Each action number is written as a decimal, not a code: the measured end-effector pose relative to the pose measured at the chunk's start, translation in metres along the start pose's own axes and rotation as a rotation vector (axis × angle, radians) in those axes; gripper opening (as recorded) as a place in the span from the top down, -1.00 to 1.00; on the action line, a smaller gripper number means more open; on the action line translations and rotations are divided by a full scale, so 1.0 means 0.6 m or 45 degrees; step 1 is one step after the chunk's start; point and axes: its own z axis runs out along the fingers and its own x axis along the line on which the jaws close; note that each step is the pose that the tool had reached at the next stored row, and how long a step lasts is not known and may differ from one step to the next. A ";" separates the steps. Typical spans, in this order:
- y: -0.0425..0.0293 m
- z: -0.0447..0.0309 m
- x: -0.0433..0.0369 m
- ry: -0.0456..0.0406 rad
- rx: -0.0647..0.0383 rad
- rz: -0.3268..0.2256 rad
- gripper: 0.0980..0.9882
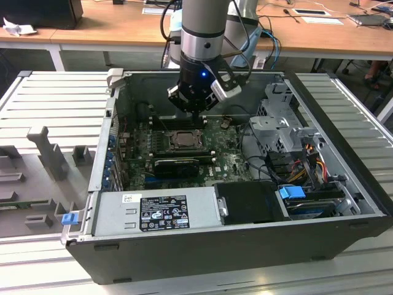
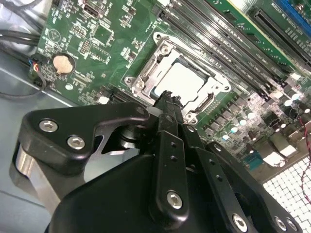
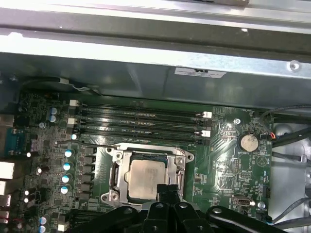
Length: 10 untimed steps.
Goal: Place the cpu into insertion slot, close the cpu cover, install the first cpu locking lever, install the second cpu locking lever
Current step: 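Install the first cpu locking lever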
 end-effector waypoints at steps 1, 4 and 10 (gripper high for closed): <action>0.000 0.000 0.004 0.000 -0.001 0.000 0.98; 0.001 0.000 0.012 -0.002 -0.005 0.001 0.98; 0.002 0.002 0.018 -0.005 -0.005 0.058 0.98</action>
